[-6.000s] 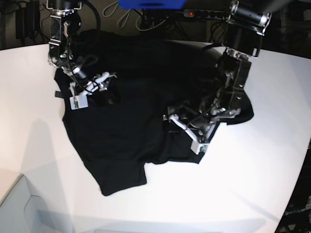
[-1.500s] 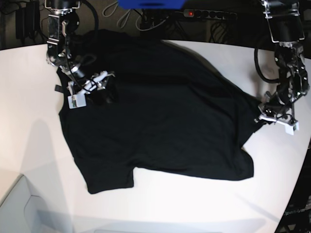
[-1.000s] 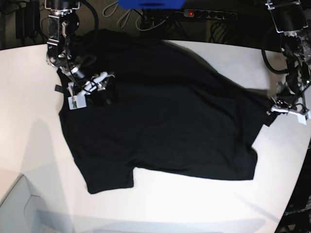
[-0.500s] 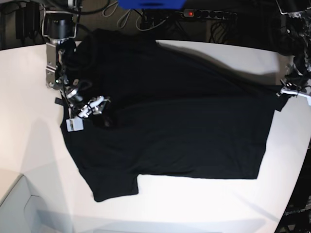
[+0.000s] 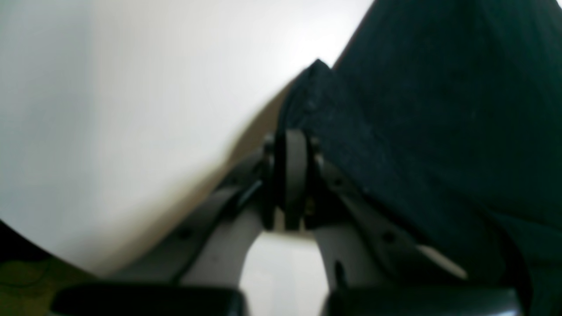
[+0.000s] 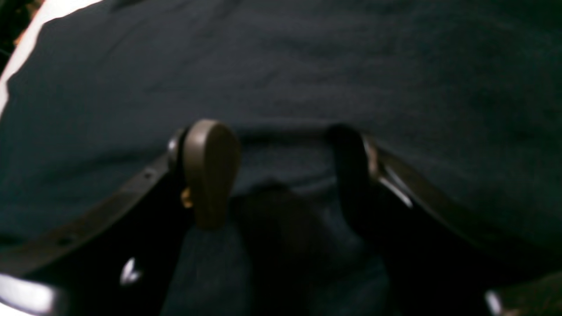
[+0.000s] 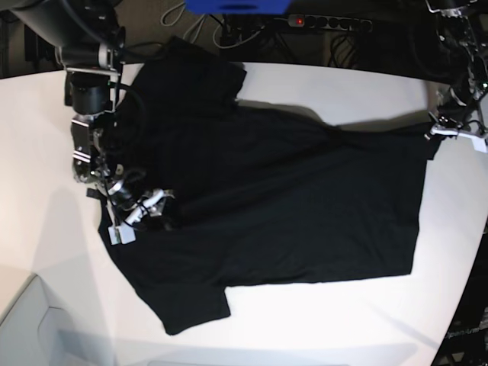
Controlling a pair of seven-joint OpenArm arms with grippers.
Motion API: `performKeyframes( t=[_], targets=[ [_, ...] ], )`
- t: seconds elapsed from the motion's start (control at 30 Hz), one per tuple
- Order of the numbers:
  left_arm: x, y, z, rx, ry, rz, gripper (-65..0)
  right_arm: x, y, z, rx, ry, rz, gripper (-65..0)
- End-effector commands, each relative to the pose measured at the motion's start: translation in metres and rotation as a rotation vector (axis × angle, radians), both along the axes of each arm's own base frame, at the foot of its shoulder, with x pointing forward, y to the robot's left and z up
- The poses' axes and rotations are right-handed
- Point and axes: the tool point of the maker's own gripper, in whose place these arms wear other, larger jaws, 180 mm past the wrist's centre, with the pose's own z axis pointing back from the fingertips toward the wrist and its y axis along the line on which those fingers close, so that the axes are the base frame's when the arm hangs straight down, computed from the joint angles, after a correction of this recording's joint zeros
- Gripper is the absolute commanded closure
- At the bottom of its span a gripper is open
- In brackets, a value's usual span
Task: Layout the t-shirt on the table in an organized manner, then fold the t-shirt properly
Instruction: 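Hold the shirt edges with both grippers to keep it taut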
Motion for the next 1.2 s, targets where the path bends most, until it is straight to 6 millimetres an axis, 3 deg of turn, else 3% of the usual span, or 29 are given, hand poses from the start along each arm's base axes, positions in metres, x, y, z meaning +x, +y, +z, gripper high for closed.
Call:
performKeyframes(
  t=[0.0,0.3,0.43,0.5,0.67,0.77,0.9,1.0,1.17],
  targets=[
    [0.005,0.008,0.011,0.034,-0.030,0.006,-0.5,0.007,-0.011,0.000,-0.067,0.017,-0.008,-37.6],
    [0.018,-0.035,0.010,-0.027,-0.107,-0.123,-0.5,0.008,-0.012,0.001,-0.083,0.014,-0.005,-37.6],
    [0.024,-0.059,0.026,-0.015,-0.135,-0.292,-0.6,0.007,-0.016,0.000,-0.088,0.017,-0.008,-37.6],
    [0.025,-0.067,0.033,-0.002,-0.151,-0.358,-3.7,0.006,-0.017,-0.002,-0.089,0.020,-0.009,-37.6],
    [0.016,-0.053,0.045,0.026,-0.169,-0.370,-27.1,0.004,-0.017,-0.003,-0.089,0.023,-0.009,-37.6],
    [0.013,-0.038,0.053,0.052,-0.188,-0.344,-36.6,0.004,-0.017,-0.003,-0.089,0.024,-0.010,-37.6],
    [0.015,-0.035,0.058,0.079,-0.213,-0.382,-38.1,-0.002,-0.017,-0.009,-0.089,0.036,-0.009,-37.6],
    [0.036,-0.037,0.070,0.091,-0.265,-0.389,-38.4,-0.002,-0.017,-0.009,-0.089,0.036,-0.009,-37.6],
    [0.063,-0.050,0.046,0.065,-0.215,-0.404,-38.4,-0.002,-0.017,-0.010,-0.090,0.038,-0.011,-37.6]
  ],
)
